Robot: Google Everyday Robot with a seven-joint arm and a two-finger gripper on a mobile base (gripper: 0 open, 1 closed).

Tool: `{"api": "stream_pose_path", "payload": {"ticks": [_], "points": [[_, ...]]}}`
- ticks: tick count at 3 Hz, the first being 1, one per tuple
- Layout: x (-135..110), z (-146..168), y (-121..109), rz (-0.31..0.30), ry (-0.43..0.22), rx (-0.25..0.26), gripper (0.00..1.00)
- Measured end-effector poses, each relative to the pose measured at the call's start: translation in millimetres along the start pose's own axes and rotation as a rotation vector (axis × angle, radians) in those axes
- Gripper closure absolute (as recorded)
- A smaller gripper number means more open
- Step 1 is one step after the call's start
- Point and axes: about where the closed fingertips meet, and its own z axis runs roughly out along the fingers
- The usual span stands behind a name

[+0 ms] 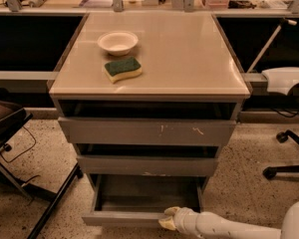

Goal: Open bottom drawer

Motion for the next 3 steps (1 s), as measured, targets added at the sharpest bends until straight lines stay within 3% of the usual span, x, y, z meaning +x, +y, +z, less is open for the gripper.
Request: {"api": "stream_pose_path", "payload": {"ticks": [3], "points": [[12,-15,14,0.018,-0.008,0.005,1.0]]}}
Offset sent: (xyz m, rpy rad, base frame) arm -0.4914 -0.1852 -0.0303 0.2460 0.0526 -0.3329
